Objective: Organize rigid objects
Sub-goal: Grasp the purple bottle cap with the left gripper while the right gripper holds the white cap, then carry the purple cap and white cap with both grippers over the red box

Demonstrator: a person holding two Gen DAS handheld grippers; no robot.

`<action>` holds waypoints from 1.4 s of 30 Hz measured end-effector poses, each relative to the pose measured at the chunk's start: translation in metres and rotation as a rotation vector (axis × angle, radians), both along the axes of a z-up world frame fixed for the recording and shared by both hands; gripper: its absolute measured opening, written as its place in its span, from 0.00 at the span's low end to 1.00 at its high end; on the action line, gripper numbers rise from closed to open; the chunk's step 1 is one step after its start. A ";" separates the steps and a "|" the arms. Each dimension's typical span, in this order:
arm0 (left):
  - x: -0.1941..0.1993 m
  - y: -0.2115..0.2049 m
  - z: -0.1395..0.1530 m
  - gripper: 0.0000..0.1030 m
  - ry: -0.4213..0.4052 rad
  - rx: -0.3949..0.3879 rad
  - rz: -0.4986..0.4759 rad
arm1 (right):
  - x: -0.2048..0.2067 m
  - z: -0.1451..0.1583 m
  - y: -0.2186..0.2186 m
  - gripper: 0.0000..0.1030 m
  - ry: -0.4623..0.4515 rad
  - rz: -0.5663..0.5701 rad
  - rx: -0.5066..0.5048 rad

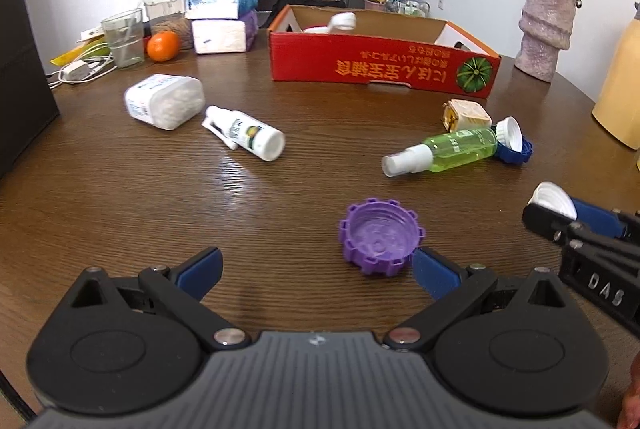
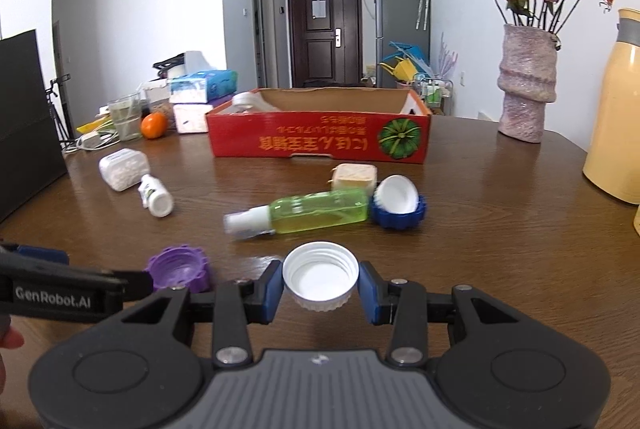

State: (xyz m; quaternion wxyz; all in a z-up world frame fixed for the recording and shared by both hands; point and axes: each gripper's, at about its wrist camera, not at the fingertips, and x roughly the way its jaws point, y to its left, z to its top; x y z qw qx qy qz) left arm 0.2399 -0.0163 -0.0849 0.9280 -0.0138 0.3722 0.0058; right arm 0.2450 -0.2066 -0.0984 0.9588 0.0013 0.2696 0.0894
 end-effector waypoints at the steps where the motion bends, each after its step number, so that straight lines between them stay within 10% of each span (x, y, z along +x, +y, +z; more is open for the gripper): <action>1: 0.002 -0.004 -0.001 1.00 0.004 0.002 -0.002 | 0.002 0.000 -0.003 0.38 -0.002 -0.004 0.001; 16: 0.030 -0.037 -0.018 0.99 0.034 0.050 -0.011 | 0.026 -0.003 -0.037 0.38 -0.016 -0.031 0.011; 26: 0.035 -0.039 -0.017 0.54 0.029 0.033 -0.002 | 0.030 -0.008 -0.035 0.38 -0.007 -0.007 0.025; 42: 0.033 -0.038 0.003 0.54 -0.026 0.011 -0.033 | 0.027 0.002 -0.030 0.38 -0.026 -0.006 0.000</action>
